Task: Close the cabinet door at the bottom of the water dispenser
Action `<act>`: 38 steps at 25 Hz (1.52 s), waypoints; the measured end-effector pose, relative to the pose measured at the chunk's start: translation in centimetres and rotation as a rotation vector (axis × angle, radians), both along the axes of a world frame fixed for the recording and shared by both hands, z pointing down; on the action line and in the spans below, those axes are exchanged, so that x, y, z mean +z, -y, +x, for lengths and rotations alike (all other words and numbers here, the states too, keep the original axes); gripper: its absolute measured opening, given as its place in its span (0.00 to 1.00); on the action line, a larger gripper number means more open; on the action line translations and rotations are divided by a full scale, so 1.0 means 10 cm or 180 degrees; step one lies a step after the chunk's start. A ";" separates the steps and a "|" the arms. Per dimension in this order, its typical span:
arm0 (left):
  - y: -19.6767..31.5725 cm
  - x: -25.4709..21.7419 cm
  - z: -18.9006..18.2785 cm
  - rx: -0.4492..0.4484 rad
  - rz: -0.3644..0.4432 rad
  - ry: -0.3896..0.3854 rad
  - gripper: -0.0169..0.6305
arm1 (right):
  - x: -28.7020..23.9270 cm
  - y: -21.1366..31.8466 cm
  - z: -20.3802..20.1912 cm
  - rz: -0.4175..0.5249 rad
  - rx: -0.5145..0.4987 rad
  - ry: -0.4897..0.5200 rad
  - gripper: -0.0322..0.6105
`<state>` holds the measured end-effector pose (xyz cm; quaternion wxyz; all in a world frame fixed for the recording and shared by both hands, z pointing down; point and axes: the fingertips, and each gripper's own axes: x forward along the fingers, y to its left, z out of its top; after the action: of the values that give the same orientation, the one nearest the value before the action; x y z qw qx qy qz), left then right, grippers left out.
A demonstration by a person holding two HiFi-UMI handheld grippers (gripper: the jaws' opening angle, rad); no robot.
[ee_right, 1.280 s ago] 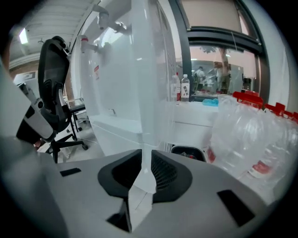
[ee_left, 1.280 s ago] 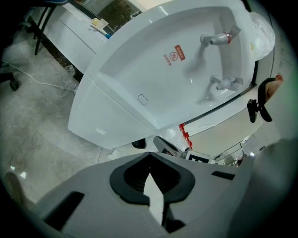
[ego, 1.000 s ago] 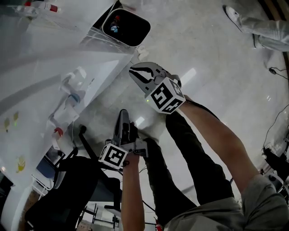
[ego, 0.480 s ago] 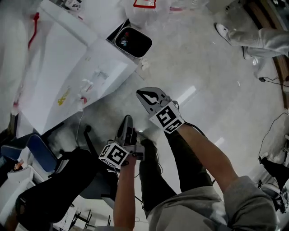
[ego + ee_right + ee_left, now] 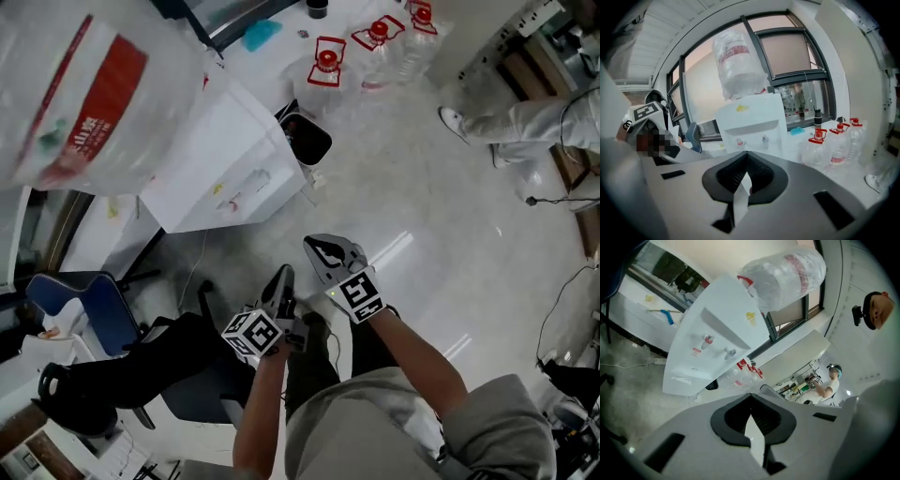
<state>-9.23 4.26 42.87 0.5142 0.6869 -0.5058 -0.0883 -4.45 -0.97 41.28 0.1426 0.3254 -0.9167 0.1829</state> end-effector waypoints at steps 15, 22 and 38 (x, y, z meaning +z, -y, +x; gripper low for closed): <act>-0.30 -1.90 -0.34 0.0035 0.0835 0.0664 0.04 | -1.91 -0.49 -0.27 0.0439 0.0042 0.0421 0.06; -0.40 -2.32 -0.45 0.0106 0.1099 0.0894 0.04 | -2.38 -0.64 -0.37 0.0572 0.0077 0.0642 0.06; -0.37 -2.46 -0.67 0.0217 0.1275 0.1062 0.04 | -2.53 -0.59 -0.54 0.0795 0.0210 0.0687 0.06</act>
<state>-15.97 7.92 18.26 0.2801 0.7968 -0.5327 -0.0548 -9.84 4.88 16.02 -0.0043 0.3489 -0.9311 0.1059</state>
